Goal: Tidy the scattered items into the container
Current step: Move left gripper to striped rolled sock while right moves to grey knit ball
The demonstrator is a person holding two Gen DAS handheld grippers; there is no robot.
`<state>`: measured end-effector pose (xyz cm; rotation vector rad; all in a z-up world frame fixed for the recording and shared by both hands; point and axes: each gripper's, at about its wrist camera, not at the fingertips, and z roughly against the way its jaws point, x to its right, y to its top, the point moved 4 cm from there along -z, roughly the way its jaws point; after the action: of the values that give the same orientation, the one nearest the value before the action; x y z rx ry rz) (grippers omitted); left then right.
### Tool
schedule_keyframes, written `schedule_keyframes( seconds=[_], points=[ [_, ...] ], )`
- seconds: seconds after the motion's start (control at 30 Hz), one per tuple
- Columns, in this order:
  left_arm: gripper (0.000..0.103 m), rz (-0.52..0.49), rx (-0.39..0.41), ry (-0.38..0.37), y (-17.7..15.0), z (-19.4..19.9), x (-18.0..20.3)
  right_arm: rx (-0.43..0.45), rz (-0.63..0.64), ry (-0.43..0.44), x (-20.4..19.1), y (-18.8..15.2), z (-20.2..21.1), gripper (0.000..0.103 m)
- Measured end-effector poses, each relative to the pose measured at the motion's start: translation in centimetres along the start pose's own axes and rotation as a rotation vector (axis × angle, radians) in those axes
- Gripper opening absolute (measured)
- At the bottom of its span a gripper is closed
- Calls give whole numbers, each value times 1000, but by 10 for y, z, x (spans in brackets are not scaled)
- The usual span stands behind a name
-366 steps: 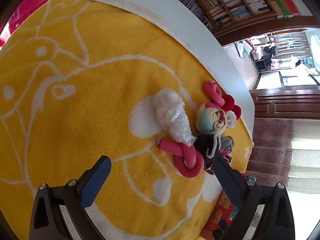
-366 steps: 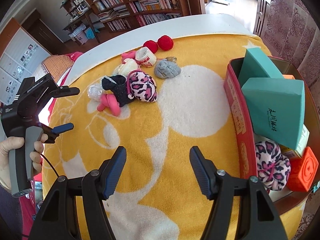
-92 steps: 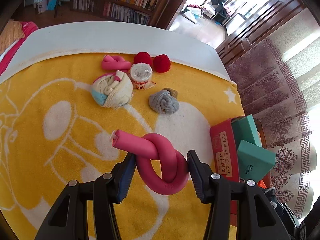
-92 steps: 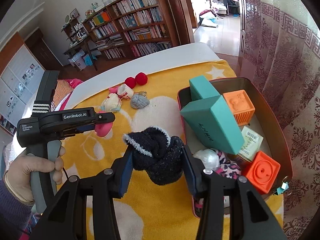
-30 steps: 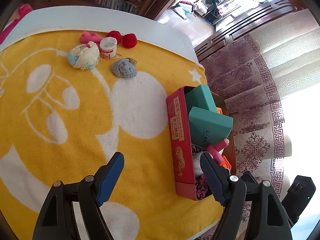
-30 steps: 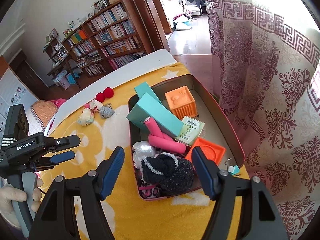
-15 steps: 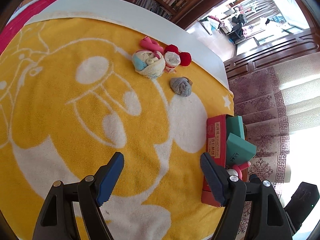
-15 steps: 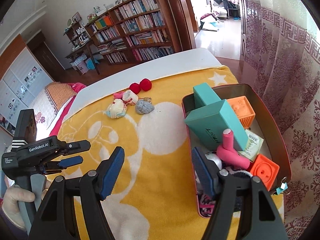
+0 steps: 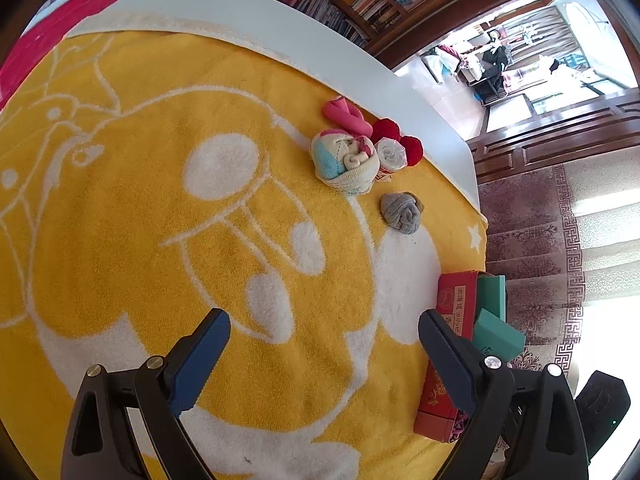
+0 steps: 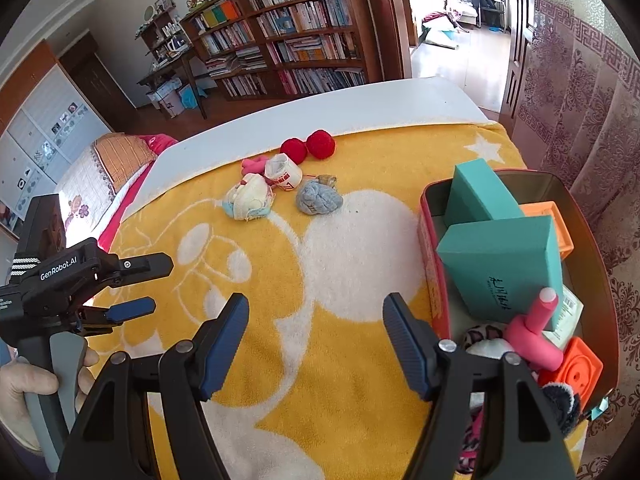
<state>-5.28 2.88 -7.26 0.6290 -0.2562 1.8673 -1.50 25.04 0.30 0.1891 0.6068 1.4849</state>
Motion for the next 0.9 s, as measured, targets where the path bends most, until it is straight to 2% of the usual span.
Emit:
schedule_keyframes(
  seconds=[0.5,0.67,0.77,0.9],
  points=[
    [97,-90,1,71,67,-46,10,-58,41,-33,-9,44,-71,73],
    [97,-133,15,115,88,-59,11,-82,45,-57,-5,58,-95,73],
    [97,-178,28,156,97,-69,14,-95,32,-64,-1,63,-105,73],
    [97,-214,23,168,103,-84,19,-111,19,-69,3,61,-113,73]
  ],
)
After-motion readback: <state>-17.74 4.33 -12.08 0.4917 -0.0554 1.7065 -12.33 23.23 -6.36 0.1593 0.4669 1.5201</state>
